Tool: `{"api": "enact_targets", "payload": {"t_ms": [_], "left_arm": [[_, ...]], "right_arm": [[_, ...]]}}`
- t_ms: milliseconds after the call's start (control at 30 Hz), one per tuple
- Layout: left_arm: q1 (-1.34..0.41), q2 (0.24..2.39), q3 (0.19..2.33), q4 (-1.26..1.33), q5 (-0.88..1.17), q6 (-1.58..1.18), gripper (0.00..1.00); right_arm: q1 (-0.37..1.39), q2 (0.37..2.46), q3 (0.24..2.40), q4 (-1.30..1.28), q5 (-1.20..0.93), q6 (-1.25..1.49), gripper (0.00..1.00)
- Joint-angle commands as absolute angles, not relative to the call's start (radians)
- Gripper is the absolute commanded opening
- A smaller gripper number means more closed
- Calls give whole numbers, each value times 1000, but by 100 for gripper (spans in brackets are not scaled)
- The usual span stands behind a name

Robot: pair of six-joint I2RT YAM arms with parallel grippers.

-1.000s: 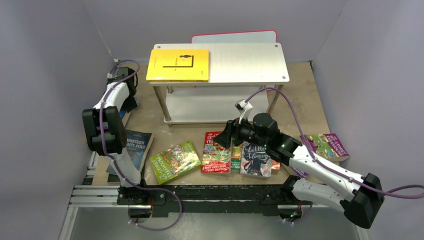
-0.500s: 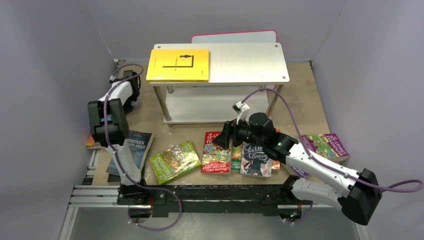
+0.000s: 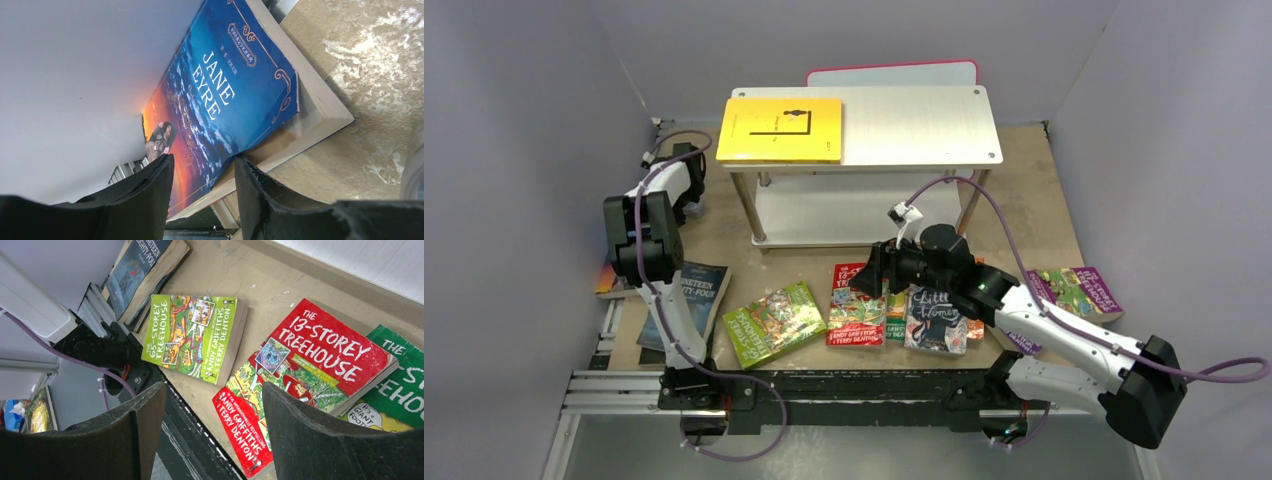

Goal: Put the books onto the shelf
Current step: Pick up the book from the center of the board.

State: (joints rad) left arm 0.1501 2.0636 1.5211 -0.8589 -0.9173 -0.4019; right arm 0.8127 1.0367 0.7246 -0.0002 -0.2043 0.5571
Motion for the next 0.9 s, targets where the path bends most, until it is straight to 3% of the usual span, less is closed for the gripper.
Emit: {"api": "enact_targets", "payload": {"t_ms": [0,233,533,867], "left_arm": [[165,2067,1535,-853,-902,-391,50],[171,2104,1530,-863,-858,-380,48],[171,2008,1476,-834,-723,-321,66],[169,1950,1441,-797,-480,-262,68]], "right_arm": [[816,1042,785,2,-205,550,72],[816,1084,831,2,-193,536,72],[816,1146,901,-76,-186,542,72],[816,1204,968,-142,-179,566,72]]}}
